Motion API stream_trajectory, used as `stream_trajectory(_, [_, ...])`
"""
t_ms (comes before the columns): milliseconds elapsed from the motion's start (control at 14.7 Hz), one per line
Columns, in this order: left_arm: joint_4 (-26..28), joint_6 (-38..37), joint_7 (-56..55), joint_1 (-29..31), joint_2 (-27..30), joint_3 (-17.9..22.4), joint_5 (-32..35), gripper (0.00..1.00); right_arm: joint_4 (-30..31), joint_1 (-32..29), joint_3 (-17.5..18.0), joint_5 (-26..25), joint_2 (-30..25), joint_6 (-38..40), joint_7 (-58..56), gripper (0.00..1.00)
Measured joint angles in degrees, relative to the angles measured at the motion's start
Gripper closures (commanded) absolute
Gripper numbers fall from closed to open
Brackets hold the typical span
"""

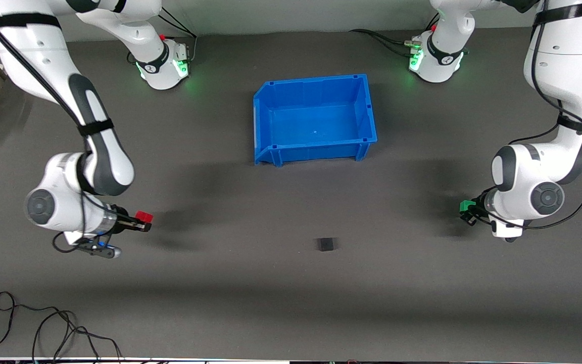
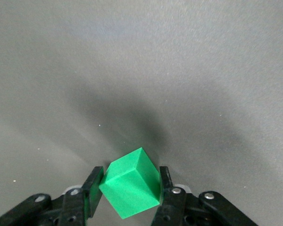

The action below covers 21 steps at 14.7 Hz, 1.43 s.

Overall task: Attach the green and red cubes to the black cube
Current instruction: 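Carry the red cube and green cube toward the black cube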

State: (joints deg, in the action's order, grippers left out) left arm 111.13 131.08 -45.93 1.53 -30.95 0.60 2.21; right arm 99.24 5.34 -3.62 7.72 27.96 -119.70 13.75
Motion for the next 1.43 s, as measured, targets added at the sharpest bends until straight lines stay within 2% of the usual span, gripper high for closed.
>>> stream_trajectory(68, [0.00,0.04,-0.06,0.11,-0.05,0.12,0.12,0.97,-1.61,0.00,0.00,0.03,-0.87,2.99,0.95,1.00])
stream_trajectory(136, [-0.03,0.10,-0.06,0.18,-0.05,0.20,0.15,1.00,-2.96,0.00,0.00,0.06,-1.48,5.11,2.92,1.00])
stream_trajectory(339, [-0.65,0.15,-0.17,0.26,-0.07,0.39,0.27,1.00,-4.96,0.33,0.49,0.21,-1.91,7.41,14.20,1.00])
stream_trajectory(475, [-2.41,-0.02,-0.89,0.33,-0.06,0.36,-0.47,0.99,-5.46,2.66,0.97,0.59,-1.72,7.41,26.50,1.00])
stream_trajectory(746, [-9.59,-5.07,-4.87,-0.98,0.06,-0.96,-11.43,0.99,-10.14,10.41,1.12,5.65,1.65,7.15,53.66,1.00])
stream_trajectory(882, [-12.40,-5.68,-11.55,-4.03,-0.18,-1.52,-13.44,0.99,-12.79,13.05,1.14,7.86,4.62,5.99,62.57,1.00])
stream_trajectory(1086, [-16.18,-5.87,-21.74,-10.07,-2.63,-1.89,-13.74,0.99,-16.22,15.01,1.18,8.35,8.68,3.47,76.37,1.00])
stream_trajectory(1425, [-21.80,-5.52,-33.09,-22.21,-9.73,-2.17,-14.00,0.99,-23.00,19.28,1.47,8.50,15.17,2.01,86.85,1.00])
